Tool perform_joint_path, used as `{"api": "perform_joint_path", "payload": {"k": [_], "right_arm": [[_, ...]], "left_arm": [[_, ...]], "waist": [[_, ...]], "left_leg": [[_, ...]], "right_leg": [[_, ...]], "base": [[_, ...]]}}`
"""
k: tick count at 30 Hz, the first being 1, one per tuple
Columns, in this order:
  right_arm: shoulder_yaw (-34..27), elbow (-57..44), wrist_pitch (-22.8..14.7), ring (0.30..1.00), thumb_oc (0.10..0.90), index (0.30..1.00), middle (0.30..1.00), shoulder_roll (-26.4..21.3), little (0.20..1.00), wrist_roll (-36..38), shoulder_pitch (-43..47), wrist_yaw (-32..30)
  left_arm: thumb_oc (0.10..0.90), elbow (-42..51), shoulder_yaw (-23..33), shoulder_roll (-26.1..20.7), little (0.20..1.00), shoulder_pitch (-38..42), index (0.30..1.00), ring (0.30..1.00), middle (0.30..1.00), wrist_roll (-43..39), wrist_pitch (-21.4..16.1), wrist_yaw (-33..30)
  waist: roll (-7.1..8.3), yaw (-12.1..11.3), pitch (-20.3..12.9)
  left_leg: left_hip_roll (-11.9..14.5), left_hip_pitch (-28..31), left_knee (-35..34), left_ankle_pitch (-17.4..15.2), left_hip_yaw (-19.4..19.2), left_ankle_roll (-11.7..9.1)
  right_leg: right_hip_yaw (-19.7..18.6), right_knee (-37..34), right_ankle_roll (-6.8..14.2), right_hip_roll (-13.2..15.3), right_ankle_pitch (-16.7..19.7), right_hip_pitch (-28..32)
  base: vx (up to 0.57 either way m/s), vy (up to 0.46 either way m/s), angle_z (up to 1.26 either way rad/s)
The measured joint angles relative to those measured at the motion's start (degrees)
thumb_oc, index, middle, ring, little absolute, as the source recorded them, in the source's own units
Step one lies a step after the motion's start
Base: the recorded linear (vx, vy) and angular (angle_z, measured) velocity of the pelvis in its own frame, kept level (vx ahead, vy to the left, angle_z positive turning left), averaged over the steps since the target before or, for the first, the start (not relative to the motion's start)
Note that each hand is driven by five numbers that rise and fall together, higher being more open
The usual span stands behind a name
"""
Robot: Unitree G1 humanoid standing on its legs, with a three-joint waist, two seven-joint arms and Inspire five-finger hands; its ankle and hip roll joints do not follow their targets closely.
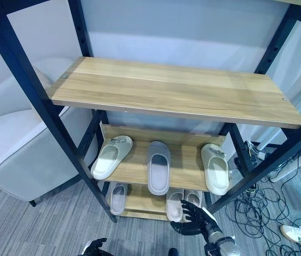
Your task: Arrange the slippers neatly on the shoe rack.
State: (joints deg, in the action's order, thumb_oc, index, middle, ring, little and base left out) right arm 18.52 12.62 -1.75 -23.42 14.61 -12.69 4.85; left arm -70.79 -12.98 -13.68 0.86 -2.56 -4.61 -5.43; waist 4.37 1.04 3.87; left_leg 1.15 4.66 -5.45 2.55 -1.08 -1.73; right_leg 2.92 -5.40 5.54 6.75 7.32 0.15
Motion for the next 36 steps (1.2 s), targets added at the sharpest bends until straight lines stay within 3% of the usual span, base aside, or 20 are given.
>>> {"api": "perform_joint_path", "payload": {"k": [8, 19, 30, 36], "right_arm": [[-3.42, -14.87, -0.39, 0.900, 0.800, 0.900, 0.900, -5.39, 0.900, 4.38, -3.68, 2.52], [-5.78, -19.66, -0.60, 0.900, 0.800, 0.900, 0.900, -7.59, 0.900, 4.47, -5.34, 2.59], [-4.99, -19.46, -2.83, 0.900, 0.800, 0.900, 0.900, -4.31, 0.900, -7.54, -2.32, -3.28], [-2.17, -11.53, -4.02, 0.900, 0.800, 0.900, 0.900, -2.55, 0.900, -14.48, 2.68, -7.55]], "left_arm": [[0.800, 0.04, -0.02, -0.03, 0.900, -0.26, 0.900, 0.900, 0.900, 0.48, 0.03, 0.28], [0.800, 1.71, -0.02, 3.14, 0.900, -0.13, 0.900, 0.900, 0.900, 0.45, -0.03, 1.24], [0.800, 2.33, -0.38, 5.11, 0.900, -0.31, 0.900, 0.900, 0.900, 0.38, -0.05, 1.07], [0.800, 2.69, -0.35, 5.28, 0.900, -0.66, 0.900, 0.900, 0.900, 0.39, -0.07, 0.71]], "waist": [[0.49, 1.24, -1.28], [-0.48, 1.71, -2.47], [-0.80, 1.15, -2.64], [-0.93, 0.37, -2.62]], "left_leg": [[0.41, 0.27, -0.02, -0.11, 0.05, -0.23], [0.69, 0.36, -0.02, -0.13, -0.04, -0.41], [0.69, 0.20, -0.03, -0.17, 0.05, -0.36], [0.69, 0.04, -0.03, -0.20, 0.37, -0.31]], "right_leg": [[-0.01, -0.35, 0.01, -0.45, -0.50, 0.33], [-0.05, -0.35, -0.06, -0.64, -0.53, 0.32], [0.02, -0.36, -0.10, -0.69, -0.55, 0.28], [0.24, -0.37, -0.18, -0.66, -0.63, 0.33]], "base": [[0.00, 0.000, 0.00], [0.00, 0.000, 0.00], [0.00, 0.000, 0.00], [0.02, 0.015, 0.02]]}}
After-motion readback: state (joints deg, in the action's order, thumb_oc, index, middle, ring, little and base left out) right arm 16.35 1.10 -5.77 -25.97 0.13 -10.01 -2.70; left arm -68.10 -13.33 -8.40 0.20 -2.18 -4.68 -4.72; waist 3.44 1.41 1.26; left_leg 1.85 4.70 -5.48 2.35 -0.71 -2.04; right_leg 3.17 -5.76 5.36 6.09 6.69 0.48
